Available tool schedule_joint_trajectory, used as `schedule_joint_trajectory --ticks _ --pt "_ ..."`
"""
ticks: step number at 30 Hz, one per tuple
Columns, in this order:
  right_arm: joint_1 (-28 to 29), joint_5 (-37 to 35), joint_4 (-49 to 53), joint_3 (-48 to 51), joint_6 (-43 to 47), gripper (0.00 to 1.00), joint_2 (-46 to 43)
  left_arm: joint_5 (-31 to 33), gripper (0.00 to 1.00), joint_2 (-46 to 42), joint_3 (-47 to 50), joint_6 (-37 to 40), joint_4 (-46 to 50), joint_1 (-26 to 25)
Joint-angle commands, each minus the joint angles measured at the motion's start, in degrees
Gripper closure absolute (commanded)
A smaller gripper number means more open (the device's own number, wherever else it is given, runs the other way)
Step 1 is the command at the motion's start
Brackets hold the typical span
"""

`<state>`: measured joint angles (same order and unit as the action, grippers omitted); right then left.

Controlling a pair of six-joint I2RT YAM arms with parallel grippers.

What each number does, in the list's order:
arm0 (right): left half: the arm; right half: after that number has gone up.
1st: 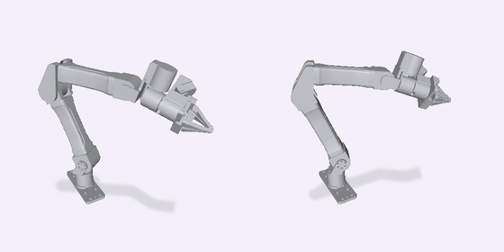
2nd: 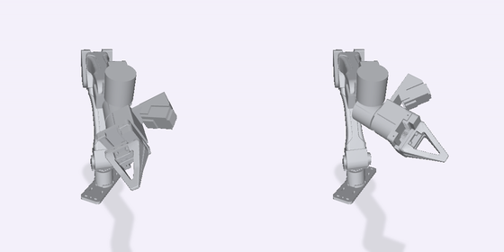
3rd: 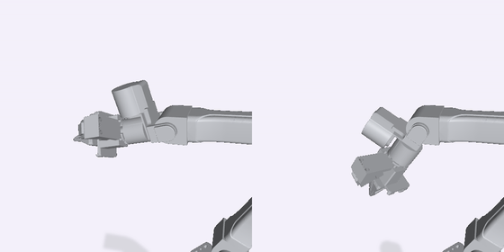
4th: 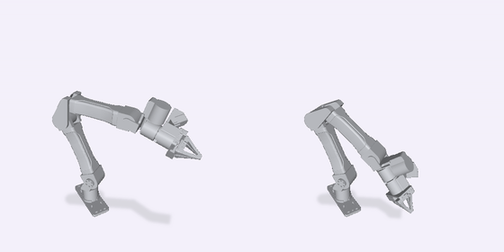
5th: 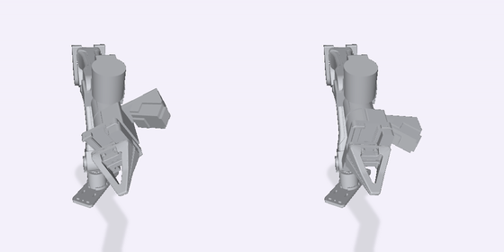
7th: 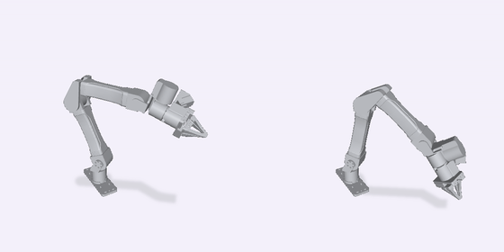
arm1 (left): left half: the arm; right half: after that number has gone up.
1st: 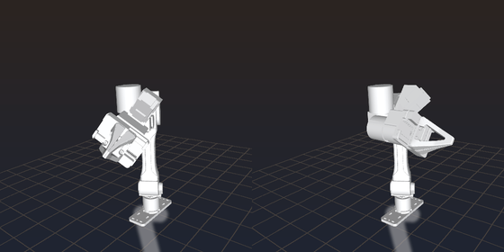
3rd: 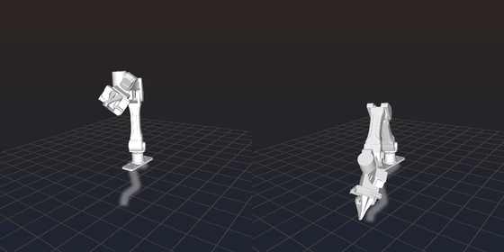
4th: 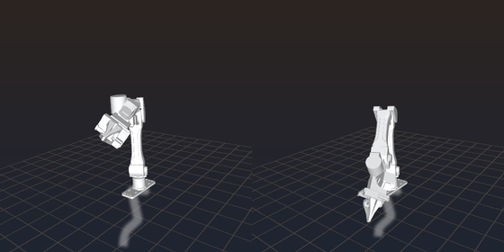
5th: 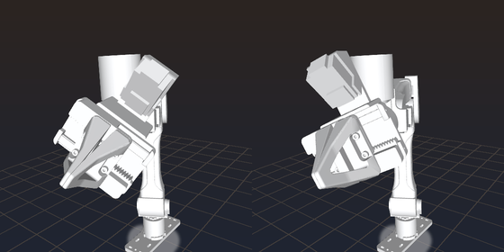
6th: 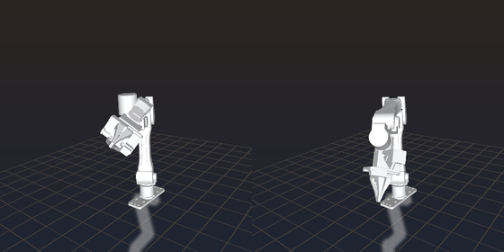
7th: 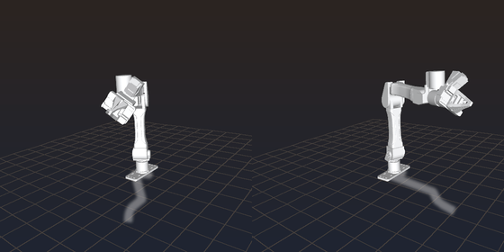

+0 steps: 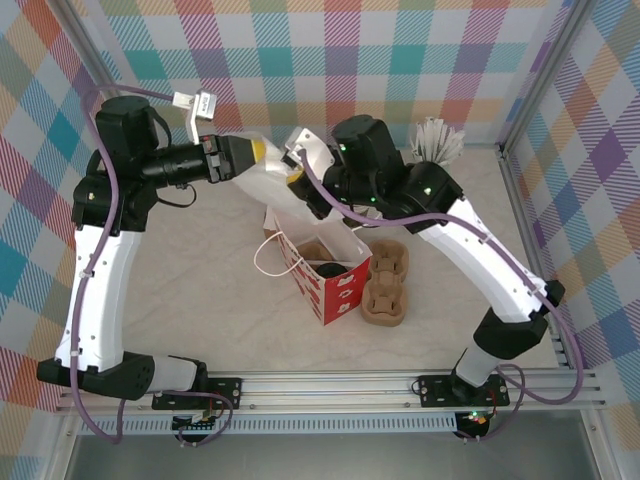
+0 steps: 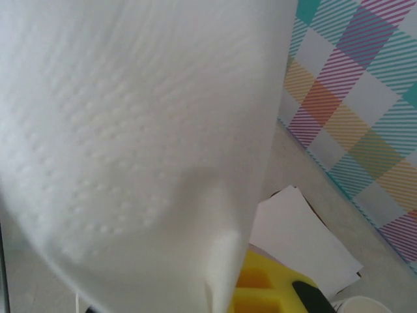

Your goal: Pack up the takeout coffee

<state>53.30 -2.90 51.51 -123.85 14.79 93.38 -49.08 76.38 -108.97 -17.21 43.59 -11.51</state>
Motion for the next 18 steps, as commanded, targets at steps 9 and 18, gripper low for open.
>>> schedule_joint_trajectory --ticks 9,18 --pt "0.23 -5.68 10.87 0.31 -5.78 1.00 -6.63 16.11 0.10 -14.68 7.21 2.04 -1.66 -0.53" --pt "0.26 -6.87 11.48 7.04 -8.57 1.00 -8.50 23.99 0.06 -27.29 23.51 -0.31 -0.02 -0.53"
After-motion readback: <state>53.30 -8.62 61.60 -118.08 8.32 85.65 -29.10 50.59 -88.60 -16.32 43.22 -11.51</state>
